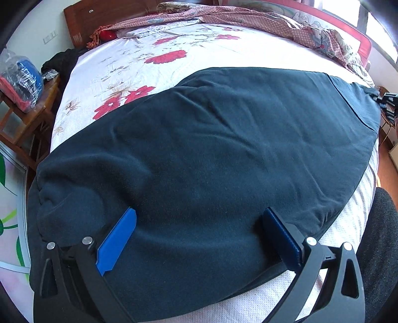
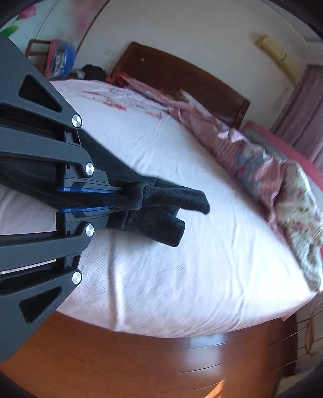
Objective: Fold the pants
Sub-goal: 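Grasp the leg cuff with the right tool while the left tool presses the pants, then lift the cuff with the right tool and fold it over the pants body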
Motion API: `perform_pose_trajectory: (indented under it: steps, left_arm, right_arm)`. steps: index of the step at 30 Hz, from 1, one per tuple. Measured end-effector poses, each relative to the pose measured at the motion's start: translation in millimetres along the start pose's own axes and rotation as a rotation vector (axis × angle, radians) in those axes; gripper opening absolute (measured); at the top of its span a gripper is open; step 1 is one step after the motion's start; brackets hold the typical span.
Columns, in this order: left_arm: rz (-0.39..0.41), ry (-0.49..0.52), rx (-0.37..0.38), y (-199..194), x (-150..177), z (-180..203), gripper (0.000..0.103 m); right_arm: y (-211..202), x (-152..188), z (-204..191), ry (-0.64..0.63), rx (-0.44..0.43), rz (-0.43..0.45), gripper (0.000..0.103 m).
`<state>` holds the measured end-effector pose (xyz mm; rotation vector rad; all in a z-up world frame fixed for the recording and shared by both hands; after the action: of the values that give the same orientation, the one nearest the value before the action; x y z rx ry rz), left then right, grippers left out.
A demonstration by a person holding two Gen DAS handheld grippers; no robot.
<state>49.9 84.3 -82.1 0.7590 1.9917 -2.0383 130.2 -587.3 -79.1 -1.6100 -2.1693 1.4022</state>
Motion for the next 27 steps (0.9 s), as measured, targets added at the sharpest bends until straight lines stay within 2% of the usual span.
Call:
perform_pose_trajectory:
  steps: [3,4,5,7,8,12,14,15,16,17,22,27]
  left_arm:
    - [0.006,0.005,0.005,-1,1,0,0.101]
    - [0.007,0.006,0.005,-1,1,0,0.101]
    - [0.007,0.005,0.004,-1,1,0,0.101]
    - [0.004,0.004,0.002,0,0,0,0.101]
    - [0.005,0.004,0.003,-1,0,0,0.101]
    - [0.010,0.003,0.004,-1,1,0,0.101]
    - [0.008,0.002,0.005,-1,0,0,0.101]
    - [0.007,0.001,0.006,-1,0,0,0.101]
    - [0.007,0.001,0.006,0,0,0,0.101]
    - [0.008,0.001,0.005,-1,0,0,0.101]
    - [0.011,-0.006,0.004,-2,-1,0,0.101]
    - [0.018,-0.033,0.008,-8,-2,-2,0.101]
  right_arm:
    - [-3,5,7,-0.014,0.009,0.008,0.011]
    - [-7,6,8,-0.016,0.051,0.010,0.023]
    - [-11,7,9,-0.015,0.052,0.022,0.024]
    - [-17,7,14,0.007,0.038,0.043,0.024]
    - [-13,8,17,0.017,0.026,0.022,0.024]
    - [-1,9,14,0.046,-0.088,-0.010,0.024]
    - [2,9,8,0.002,-0.082,-0.012,0.024]
    - [2,9,7,-0.007,-0.079,-0.015,0.022]
    - [2,8,6,-0.004,-0.081,-0.021,0.013]
    - [1,8,3,-0.004,-0.087,-0.025,0.009]
    - [-24,4,-40,-0.135,-0.049,0.037,0.008]
    - [-55,21,-120,-0.397,-0.008,0.097,0.008]
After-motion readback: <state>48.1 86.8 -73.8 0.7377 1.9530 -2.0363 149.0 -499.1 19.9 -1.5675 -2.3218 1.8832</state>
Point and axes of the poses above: each gripper's, at about its wrist camera, not at the fingertips, and y roughly the way its jaws point, z to its right, x to its underside, the point moved 5 cm from there along y, roughly the way its jaws point
